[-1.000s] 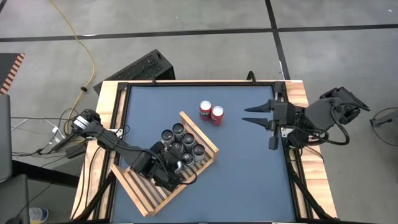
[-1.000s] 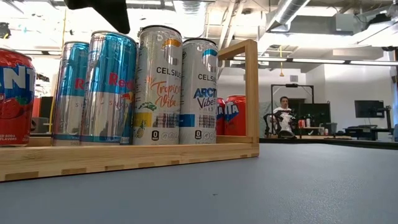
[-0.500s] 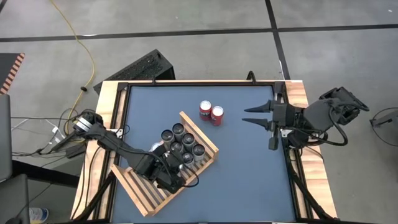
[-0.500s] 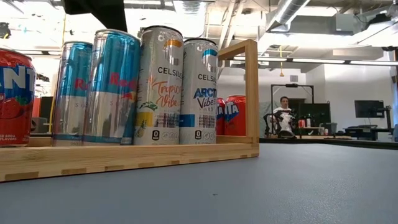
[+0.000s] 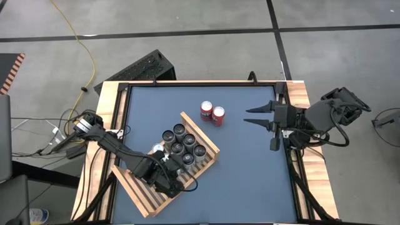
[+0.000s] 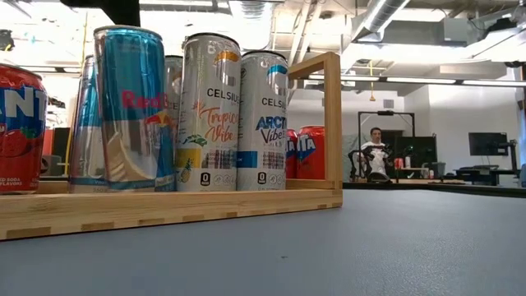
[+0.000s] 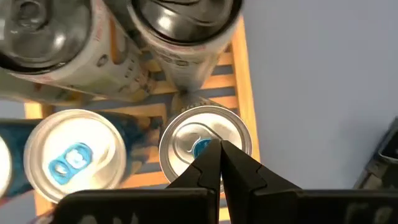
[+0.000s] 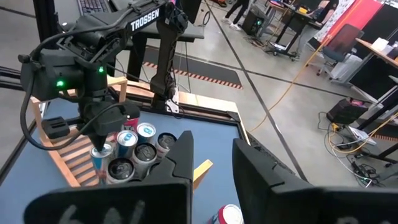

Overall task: Place canned beverage on shelf
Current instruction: Adjust the blue soda can on the shelf

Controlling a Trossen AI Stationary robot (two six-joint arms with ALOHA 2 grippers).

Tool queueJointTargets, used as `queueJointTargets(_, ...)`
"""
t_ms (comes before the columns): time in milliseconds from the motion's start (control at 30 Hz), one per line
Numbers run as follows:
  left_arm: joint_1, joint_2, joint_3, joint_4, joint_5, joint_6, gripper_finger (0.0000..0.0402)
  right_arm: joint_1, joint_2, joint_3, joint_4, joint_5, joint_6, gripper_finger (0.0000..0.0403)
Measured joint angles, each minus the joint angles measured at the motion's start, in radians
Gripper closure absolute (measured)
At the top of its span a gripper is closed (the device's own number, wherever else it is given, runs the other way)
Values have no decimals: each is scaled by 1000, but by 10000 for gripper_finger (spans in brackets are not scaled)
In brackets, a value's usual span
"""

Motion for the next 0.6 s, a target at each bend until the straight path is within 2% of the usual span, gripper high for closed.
queueJointTargets(300,0,0,0,-1,21,-10,401,0,0,0,-17,0,-3,318)
queueJointTargets(500,-3,-1,36,-25,-42,-30,401,0,0,0,-21,0,-4,318)
queueJointTargets(600,-9,-5,71,-88,-49,-32,401,0,0,0,-32,0,-4,318)
